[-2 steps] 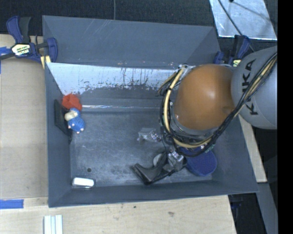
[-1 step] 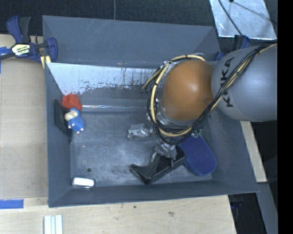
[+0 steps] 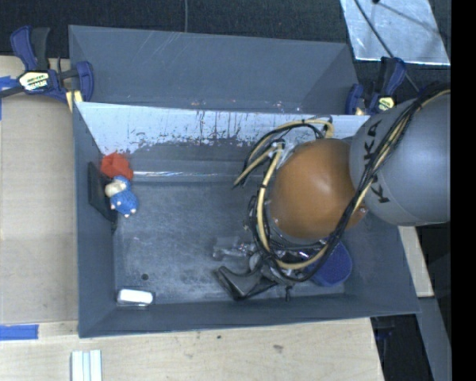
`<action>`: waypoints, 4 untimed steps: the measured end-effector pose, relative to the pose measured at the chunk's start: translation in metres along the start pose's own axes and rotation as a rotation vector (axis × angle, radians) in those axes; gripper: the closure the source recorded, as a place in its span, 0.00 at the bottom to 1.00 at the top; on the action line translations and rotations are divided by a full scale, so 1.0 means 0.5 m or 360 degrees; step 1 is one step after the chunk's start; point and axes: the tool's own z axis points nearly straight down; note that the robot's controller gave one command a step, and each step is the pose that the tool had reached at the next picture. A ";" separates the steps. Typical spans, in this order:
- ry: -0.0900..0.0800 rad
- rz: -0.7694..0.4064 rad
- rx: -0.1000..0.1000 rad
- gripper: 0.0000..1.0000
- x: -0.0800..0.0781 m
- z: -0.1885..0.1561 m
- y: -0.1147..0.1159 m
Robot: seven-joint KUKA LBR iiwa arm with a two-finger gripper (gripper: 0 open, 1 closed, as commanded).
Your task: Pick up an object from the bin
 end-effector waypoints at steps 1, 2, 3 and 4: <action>0.0054 0.0012 -0.0020 1.00 0.019 -0.002 -0.003; 0.0008 0.0010 -0.0024 1.00 -0.068 -0.281 0.005; 0.0018 0.0014 -0.0037 0.00 -0.064 -0.273 0.007; 0.0025 -0.0007 -0.0044 0.00 -0.038 -0.077 -0.032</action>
Offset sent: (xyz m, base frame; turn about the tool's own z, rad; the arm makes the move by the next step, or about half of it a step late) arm 0.0000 0.0000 0.0000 0.0000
